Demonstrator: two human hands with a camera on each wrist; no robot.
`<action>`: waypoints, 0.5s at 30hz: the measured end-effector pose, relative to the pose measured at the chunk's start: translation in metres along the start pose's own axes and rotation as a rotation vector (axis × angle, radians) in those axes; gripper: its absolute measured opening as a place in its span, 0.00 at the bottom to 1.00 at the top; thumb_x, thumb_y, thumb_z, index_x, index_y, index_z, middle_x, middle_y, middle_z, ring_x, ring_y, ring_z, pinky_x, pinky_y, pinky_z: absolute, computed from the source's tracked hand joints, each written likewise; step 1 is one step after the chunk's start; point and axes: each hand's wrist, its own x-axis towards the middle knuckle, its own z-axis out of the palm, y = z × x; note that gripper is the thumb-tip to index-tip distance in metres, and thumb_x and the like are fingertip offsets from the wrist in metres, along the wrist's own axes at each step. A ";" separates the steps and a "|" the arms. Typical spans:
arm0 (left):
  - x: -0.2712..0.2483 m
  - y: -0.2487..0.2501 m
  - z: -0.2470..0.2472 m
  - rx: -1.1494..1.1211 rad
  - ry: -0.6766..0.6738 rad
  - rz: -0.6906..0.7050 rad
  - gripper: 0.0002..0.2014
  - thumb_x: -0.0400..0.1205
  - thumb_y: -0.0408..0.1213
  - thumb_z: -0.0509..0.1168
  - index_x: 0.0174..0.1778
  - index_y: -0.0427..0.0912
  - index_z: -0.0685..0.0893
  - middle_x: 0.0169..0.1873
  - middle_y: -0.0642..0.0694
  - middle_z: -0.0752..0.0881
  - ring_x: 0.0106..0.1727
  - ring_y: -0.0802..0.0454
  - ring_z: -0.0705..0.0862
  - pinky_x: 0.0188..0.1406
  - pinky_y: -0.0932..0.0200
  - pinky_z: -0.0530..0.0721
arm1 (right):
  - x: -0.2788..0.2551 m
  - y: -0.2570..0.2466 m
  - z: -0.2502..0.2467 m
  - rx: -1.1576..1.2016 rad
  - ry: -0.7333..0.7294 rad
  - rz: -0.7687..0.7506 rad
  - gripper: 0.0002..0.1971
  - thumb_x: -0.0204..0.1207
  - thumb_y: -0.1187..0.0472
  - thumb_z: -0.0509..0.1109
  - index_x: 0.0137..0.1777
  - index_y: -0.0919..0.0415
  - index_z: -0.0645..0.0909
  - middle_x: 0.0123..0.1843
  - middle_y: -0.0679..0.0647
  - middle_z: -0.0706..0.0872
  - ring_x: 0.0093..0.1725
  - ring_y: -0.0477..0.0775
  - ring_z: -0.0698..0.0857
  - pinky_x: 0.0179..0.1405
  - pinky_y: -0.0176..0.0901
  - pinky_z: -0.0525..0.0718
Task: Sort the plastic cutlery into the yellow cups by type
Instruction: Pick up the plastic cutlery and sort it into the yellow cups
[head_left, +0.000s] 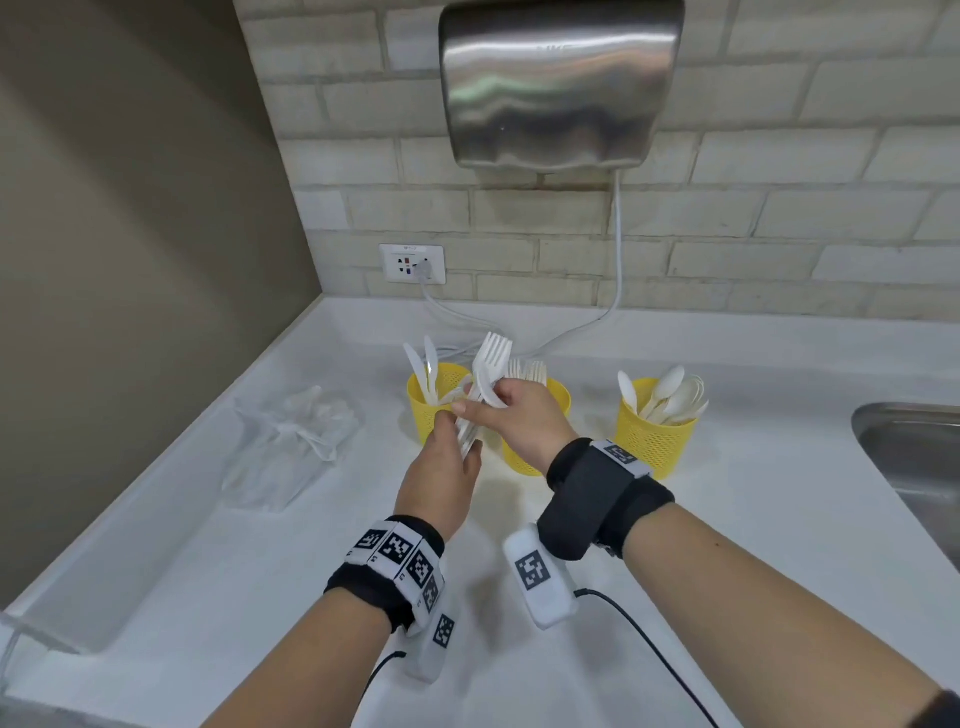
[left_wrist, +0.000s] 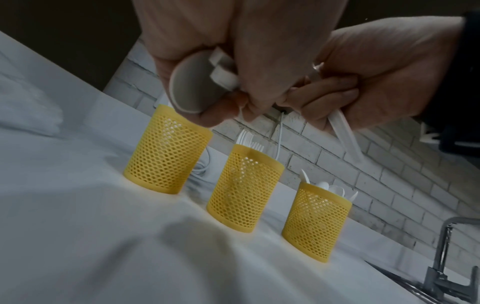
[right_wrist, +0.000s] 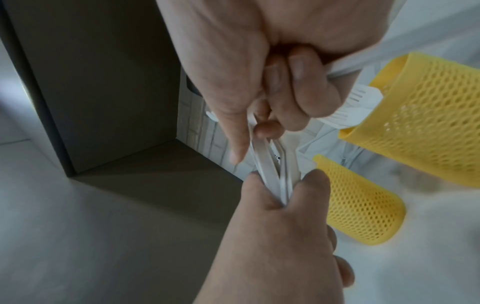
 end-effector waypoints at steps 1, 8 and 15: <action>0.000 0.000 0.001 -0.005 -0.003 0.003 0.17 0.85 0.38 0.58 0.69 0.47 0.65 0.55 0.45 0.83 0.50 0.38 0.85 0.48 0.43 0.84 | 0.001 0.001 -0.001 -0.013 -0.009 0.002 0.14 0.73 0.53 0.77 0.41 0.66 0.85 0.39 0.61 0.89 0.36 0.49 0.82 0.39 0.40 0.76; 0.007 -0.006 0.003 -0.046 -0.022 -0.050 0.12 0.84 0.41 0.63 0.61 0.43 0.72 0.46 0.45 0.85 0.47 0.42 0.84 0.47 0.48 0.82 | 0.008 -0.004 -0.010 0.075 0.046 0.031 0.13 0.86 0.54 0.58 0.48 0.55 0.82 0.36 0.43 0.77 0.31 0.39 0.73 0.32 0.32 0.68; 0.005 -0.013 0.005 -0.068 -0.091 -0.024 0.07 0.85 0.41 0.61 0.56 0.46 0.71 0.44 0.48 0.84 0.43 0.47 0.82 0.42 0.54 0.77 | 0.026 -0.011 -0.030 0.319 0.195 0.038 0.12 0.88 0.55 0.53 0.49 0.56 0.76 0.34 0.50 0.81 0.22 0.44 0.69 0.18 0.33 0.67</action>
